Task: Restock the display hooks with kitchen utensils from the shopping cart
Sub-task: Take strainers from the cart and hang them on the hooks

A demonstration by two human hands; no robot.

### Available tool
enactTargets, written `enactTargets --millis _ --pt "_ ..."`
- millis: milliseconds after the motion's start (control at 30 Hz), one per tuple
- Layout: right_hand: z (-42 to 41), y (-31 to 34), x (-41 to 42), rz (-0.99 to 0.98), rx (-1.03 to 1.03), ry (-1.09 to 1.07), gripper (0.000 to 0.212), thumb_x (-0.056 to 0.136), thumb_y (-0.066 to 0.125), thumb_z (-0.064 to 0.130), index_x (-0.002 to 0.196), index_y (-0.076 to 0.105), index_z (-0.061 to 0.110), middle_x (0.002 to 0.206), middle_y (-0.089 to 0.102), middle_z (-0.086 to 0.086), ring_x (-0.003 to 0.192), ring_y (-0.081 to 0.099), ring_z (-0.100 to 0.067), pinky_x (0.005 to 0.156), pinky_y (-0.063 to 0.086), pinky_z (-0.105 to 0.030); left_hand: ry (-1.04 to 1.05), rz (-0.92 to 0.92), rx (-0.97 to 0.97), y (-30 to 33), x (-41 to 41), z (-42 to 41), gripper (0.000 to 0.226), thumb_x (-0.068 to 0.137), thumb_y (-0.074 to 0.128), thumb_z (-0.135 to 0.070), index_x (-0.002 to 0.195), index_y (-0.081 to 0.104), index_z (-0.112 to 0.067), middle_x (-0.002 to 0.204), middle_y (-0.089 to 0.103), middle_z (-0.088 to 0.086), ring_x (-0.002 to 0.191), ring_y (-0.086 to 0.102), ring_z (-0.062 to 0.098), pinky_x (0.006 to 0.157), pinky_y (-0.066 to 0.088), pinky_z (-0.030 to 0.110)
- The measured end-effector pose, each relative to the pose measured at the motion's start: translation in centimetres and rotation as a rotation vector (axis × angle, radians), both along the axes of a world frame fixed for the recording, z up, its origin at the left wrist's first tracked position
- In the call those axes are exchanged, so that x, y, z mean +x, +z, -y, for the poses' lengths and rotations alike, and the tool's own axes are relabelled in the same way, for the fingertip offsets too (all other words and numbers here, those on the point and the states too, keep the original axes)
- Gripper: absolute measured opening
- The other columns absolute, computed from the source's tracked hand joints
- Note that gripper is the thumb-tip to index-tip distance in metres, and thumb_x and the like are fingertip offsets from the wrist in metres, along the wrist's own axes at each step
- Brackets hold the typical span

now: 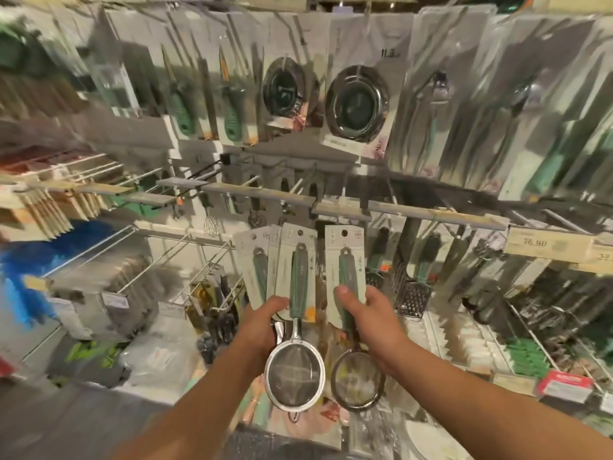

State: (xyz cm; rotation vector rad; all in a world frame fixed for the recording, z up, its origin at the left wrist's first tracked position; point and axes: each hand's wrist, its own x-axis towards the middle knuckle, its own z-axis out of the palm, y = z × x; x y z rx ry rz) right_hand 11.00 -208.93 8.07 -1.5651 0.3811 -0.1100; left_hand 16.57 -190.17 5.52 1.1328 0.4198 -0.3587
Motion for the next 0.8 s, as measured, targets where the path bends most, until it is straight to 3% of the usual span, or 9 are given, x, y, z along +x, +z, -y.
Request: enactTargets --millis 67,167,233,300,367,467,600,667,800 --pt "0.3 0.4 0.3 0.014 -0.027 0.024 0.033 0.091 0.072 0.054 0.112 0.066 0.031 0.104 0.078 0.007 0.098 0.075 -0.019 0.093 0.059 -0.053 0.031 0.049 0.079 2.3 -1.0 -0.1 0.072 0.075 0.083 -0.019 0.138 0.052 -0.002 0.112 0.066 0.030 0.071 0.075 0.038 0.053 0.058 0.040" --pt "0.1 0.2 1.2 0.014 -0.067 0.038 0.076 0.073 0.075 0.077 0.128 0.063 0.026 0.113 0.077 0.000 0.102 0.074 -0.028 0.093 0.058 -0.057 0.018 0.044 0.139 2.4 -0.7 -0.8 0.052 0.093 0.070 -0.015 0.136 0.050 0.003 0.093 0.057 0.039 0.031 0.050 0.019 0.032 0.039 0.020" --pt "-0.8 0.6 1.6 0.025 -0.074 0.061 0.059 0.084 0.075 0.063 0.125 0.064 0.022 0.107 0.078 -0.005 0.094 0.075 -0.032 0.080 0.062 -0.051 0.051 0.072 0.130 2.0 -0.1 -1.6 0.057 0.089 0.073 -0.019 0.139 0.052 -0.002 0.127 0.057 0.042 0.053 0.059 0.023 0.035 0.042 0.021" --pt "-1.7 0.8 1.9 0.041 -0.075 0.057 0.028 0.096 0.070 0.044 0.113 0.067 0.023 0.100 0.079 -0.006 0.086 0.076 -0.034 0.070 0.062 -0.044 0.090 0.106 0.123 1.8 0.2 -2.5 0.065 0.080 0.078 -0.023 0.139 0.054 -0.008 0.129 0.064 0.022 0.088 0.068 0.031 0.045 0.053 0.026" --pt "-2.8 0.9 2.1 0.047 -0.077 0.031 0.016 0.099 0.068 0.038 0.108 0.066 0.025 0.098 0.079 -0.008 0.088 0.075 -0.035 0.066 0.061 -0.039 0.100 0.091 0.093 1.8 0.5 -4.1 0.056 0.081 0.078 -0.020 0.132 0.057 -0.011 0.120 0.067 0.014 0.096 0.068 0.033 0.054 0.058 0.034" --pt "-4.9 1.0 2.8 0.058 -0.080 -0.006 0.024 0.099 0.068 0.038 0.114 0.066 0.019 0.094 0.078 -0.010 0.079 0.075 -0.035 0.053 0.056 -0.034 0.099 0.091 0.027 1.7 1.3 -7.0 0.039 0.088 0.073 -0.011 0.125 0.059 -0.014 0.112 0.069 0.015 0.088 0.068 0.034 0.064 0.059 0.041" --pt "-8.1 0.7 3.6 0.037 -0.096 -0.138 0.060 0.090 0.071 0.058 0.132 0.059 0.017 0.115 0.074 -0.006 0.097 0.073 -0.028 0.074 0.060 -0.040 0.064 0.085 0.021 2.4 2.2 -10.9 0.034 0.087 0.073 -0.008 0.118 0.060 -0.011 0.104 0.071 0.017 0.079 0.069 0.035 0.065 0.058 0.041" --pt "-9.4 0.8 3.8 0.040 -0.084 -0.169 0.053 0.094 0.069 0.052 0.130 0.058 0.015 0.109 0.074 -0.010 0.081 0.073 -0.026 0.065 0.056 -0.037 0.037 0.055 0.053 2.9 2.8 -12.2 0.046 0.081 0.078 -0.015 0.120 0.055 -0.008 0.109 0.068 0.019 0.083 0.070 0.036 0.063 0.059 0.043" --pt "-11.7 1.7 3.7 0.056 -0.060 -0.237 0.028 0.099 0.066 0.042 0.114 0.063 0.019 0.087 0.076 -0.014 0.062 0.063 -0.028 0.057 0.049 -0.039 -0.089 0.048 0.103 2.9 4.7 -13.7 0.113 0.043 0.091 -0.036 0.144 0.045 -0.015 0.135 0.056 0.024 0.109 0.066 0.048 0.067 0.061 0.051"
